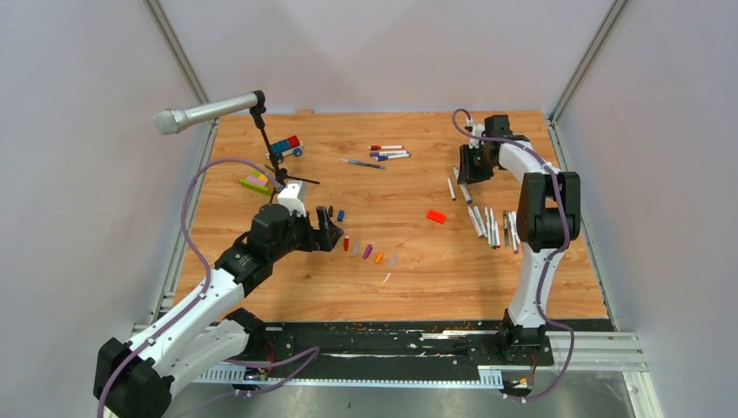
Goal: Open the pen caps
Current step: Place the pen at the center of the board.
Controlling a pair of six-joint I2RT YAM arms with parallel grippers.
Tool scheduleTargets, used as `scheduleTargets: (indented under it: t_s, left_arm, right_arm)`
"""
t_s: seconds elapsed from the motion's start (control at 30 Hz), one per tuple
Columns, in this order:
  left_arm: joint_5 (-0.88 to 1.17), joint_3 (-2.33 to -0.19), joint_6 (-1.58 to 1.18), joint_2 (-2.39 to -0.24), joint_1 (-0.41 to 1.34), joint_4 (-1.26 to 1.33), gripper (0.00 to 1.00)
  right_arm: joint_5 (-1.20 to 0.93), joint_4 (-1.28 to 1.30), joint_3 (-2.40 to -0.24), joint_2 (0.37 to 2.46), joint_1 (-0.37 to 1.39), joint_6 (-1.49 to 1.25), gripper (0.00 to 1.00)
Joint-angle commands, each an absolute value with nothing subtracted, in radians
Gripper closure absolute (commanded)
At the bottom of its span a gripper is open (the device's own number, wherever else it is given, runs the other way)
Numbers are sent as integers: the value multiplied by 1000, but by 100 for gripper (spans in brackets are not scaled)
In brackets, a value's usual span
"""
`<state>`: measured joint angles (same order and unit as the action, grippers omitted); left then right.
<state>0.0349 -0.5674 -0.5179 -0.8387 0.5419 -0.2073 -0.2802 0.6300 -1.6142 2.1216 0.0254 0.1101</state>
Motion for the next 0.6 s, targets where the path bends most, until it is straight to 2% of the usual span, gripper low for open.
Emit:
scheduleTargets:
  t_s: [0.0,0.23,0.57]
  left_arm:
    - [65,-546,-599,-838,538,-116,0]
    - [80,-514,-717,-876,538,45,0]
    - [28,-642,-798,-1052,538,-37,0]
  right_arm:
    - [-306,597,-1582,1986,26,115,67]
    - [-418,572,-1460,1845,27,145,67]
    - [-652,515,-1196,1542,25,315,65]
